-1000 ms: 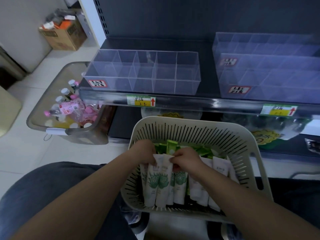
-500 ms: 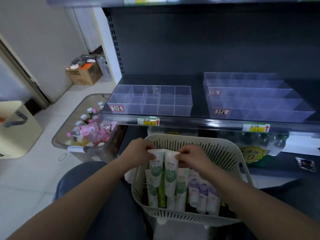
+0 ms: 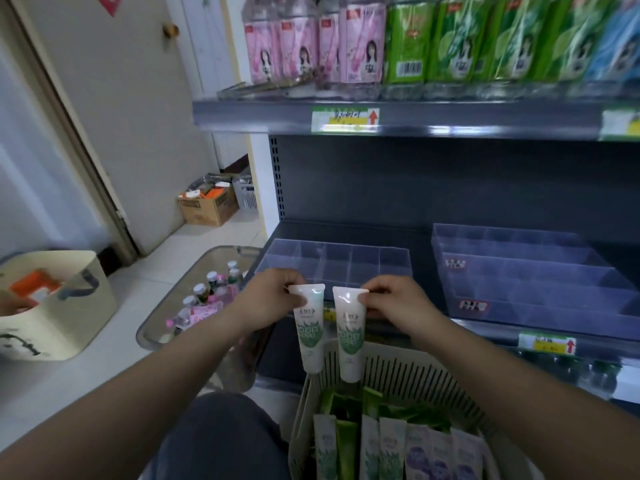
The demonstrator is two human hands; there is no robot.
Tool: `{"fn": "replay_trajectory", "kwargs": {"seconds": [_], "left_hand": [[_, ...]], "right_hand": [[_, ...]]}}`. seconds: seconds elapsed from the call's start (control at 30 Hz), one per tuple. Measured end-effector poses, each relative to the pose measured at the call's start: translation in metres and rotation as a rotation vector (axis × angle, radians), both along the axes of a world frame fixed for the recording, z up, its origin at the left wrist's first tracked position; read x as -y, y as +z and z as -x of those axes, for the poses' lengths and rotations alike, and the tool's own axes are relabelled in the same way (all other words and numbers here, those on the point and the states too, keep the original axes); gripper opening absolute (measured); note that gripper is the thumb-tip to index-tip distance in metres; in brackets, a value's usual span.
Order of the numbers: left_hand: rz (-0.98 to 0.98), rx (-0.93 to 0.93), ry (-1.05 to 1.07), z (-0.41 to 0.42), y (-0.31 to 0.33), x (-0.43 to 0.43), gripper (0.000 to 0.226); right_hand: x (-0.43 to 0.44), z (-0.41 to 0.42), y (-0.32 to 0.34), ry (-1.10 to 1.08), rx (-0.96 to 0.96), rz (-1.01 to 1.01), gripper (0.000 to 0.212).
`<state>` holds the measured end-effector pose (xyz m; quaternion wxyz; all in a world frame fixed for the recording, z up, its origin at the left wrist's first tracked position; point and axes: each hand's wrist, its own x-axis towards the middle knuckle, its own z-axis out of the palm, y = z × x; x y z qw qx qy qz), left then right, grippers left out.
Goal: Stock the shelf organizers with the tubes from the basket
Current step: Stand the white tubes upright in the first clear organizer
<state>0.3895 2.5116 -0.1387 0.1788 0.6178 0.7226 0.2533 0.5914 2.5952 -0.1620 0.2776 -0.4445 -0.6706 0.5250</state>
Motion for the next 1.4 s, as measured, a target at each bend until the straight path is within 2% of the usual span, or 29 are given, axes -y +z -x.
{"fn": "replay_trajectory", "kwargs": {"seconds": [0.23, 0.47, 0.7, 1.13, 1.4], "left_hand": [[-0.084, 0.012, 0.049, 0.041, 0.039, -0.034, 0.01], [-0.109, 0.184, 0.076, 0.09, 0.054, -0.085, 0.015], [-0.225, 0.278, 0.138, 0.125, 0.055, -0.127, 0.029], [-0.226, 0.153, 0.227, 0.144, 0.001, -0.165, 0.031], [-0.144, 0.135, 0.204, 0.144, -0.018, -0.169, 0.014]], "right_hand": [[-0.041, 0.044, 0.042, 0.032, -0.176, -0.019, 0.011], [-0.087, 0.09, 0.057, 0.031, -0.269, -0.085, 0.009], [-0.136, 0.132, 0.061, -0.036, -0.309, -0.204, 0.022], [-0.162, 0.163, 0.008, -0.032, -0.158, -0.276, 0.02], [-0.166, 0.169, -0.013, -0.038, -0.122, -0.27, 0.01]]}}
